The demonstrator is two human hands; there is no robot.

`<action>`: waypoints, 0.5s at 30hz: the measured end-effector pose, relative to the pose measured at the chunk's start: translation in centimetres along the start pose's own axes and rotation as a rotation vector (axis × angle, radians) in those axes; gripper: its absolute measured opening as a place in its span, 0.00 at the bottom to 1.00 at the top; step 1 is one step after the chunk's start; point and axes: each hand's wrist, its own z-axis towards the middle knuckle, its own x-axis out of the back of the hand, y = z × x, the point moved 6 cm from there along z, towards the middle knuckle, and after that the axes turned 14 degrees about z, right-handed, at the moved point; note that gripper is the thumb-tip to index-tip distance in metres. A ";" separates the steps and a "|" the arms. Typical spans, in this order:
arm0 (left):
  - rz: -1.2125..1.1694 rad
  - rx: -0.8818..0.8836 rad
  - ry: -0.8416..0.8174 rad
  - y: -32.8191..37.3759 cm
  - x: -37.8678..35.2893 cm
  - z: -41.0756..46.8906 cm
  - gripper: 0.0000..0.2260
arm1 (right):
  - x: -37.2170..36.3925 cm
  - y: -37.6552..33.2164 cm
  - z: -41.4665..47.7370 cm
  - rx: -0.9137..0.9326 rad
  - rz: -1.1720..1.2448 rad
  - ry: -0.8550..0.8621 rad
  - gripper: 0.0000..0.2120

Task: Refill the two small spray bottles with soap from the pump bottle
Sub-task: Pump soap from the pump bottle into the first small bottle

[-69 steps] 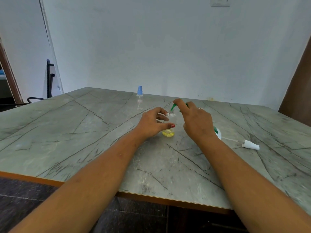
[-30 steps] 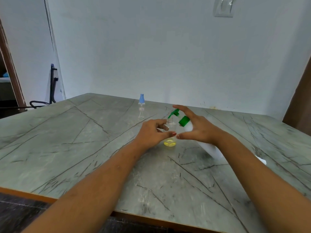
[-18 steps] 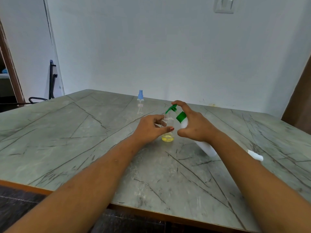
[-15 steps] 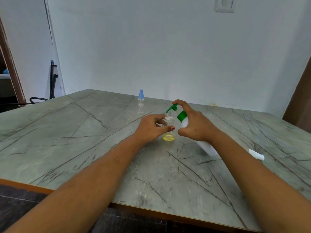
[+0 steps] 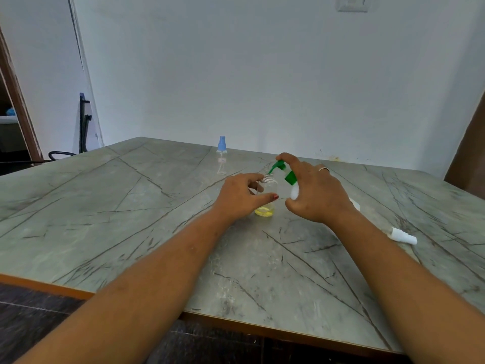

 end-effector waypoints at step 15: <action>-0.028 0.008 -0.077 -0.6 -0.4 0.2 0.22 | 0.2 -0.6 0.0 0.016 -0.027 -0.035 0.40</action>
